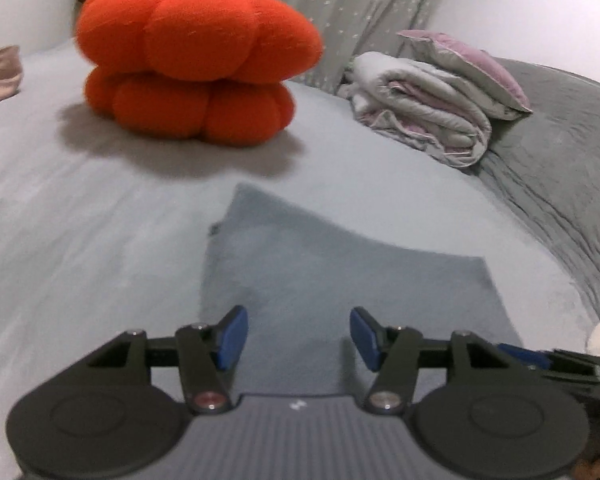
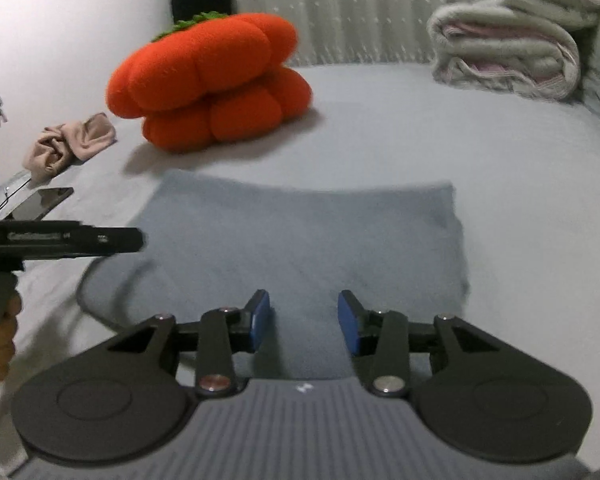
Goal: Fold clothes
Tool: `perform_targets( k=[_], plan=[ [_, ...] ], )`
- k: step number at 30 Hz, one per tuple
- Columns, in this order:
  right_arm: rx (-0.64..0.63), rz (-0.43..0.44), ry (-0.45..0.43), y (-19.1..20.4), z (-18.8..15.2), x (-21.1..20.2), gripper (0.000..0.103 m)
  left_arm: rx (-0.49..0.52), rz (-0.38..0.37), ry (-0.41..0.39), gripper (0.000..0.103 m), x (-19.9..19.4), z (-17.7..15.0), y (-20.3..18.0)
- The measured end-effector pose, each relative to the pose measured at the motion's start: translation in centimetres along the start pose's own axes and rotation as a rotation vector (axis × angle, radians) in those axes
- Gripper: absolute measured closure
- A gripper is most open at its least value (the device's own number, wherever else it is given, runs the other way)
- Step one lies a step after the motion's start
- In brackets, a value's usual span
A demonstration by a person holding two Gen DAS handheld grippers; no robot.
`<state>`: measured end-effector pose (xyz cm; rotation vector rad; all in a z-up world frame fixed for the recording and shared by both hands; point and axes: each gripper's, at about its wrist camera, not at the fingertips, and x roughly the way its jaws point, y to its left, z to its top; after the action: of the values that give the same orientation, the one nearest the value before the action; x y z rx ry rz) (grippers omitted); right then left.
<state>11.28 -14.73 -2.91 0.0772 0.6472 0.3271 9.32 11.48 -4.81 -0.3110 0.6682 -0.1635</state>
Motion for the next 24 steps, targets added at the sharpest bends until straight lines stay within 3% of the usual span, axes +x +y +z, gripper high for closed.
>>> perform_targets(
  k=[7,11,19,24],
  plan=[
    [0.065,-0.025,-0.002,-2.9,-0.4,-2.4,0.060,-0.150,-0.061,0.102,0.045,-1.1,0.4,3.7],
    [0.119,-0.029,-0.015,-3.9,-0.2,-2.9,0.059,-0.298,-0.151,0.195,0.045,0.1,0.5,5.6],
    [0.158,0.071,-0.060,-1.3,1.7,-1.7,0.058,-0.509,-0.211,0.199,0.045,2.8,-0.3,7.4],
    [0.137,0.110,-0.060,0.8,2.5,-0.2,0.057,-0.570,-0.239,0.184,0.046,3.6,-0.6,7.4]
  ],
)
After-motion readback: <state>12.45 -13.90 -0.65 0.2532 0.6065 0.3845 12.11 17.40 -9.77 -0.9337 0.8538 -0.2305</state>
